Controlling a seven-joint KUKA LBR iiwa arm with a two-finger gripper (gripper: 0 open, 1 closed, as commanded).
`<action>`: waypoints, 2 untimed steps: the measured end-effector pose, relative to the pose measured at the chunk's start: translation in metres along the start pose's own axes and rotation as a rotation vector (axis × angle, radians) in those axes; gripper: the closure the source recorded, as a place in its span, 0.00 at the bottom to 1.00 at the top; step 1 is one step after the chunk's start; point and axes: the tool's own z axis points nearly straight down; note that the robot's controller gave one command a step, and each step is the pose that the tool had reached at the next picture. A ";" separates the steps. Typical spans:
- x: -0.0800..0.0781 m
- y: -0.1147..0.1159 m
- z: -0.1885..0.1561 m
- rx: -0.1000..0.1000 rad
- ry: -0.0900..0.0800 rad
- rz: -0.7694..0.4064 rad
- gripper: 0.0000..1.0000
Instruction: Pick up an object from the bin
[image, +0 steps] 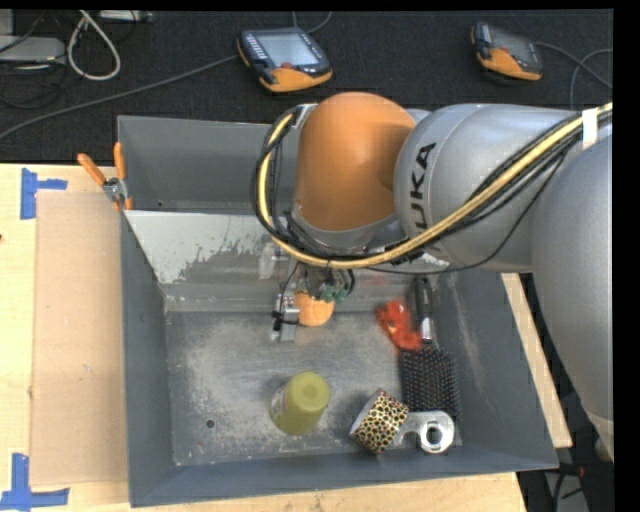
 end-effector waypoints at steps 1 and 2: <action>-0.002 -0.001 -0.005 -0.001 -0.008 0.004 0.00; -0.007 -0.046 0.072 -0.002 -0.009 0.091 0.00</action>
Offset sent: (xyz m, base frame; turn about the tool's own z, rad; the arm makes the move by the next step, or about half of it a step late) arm 0.0094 -0.0756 -0.1218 0.1509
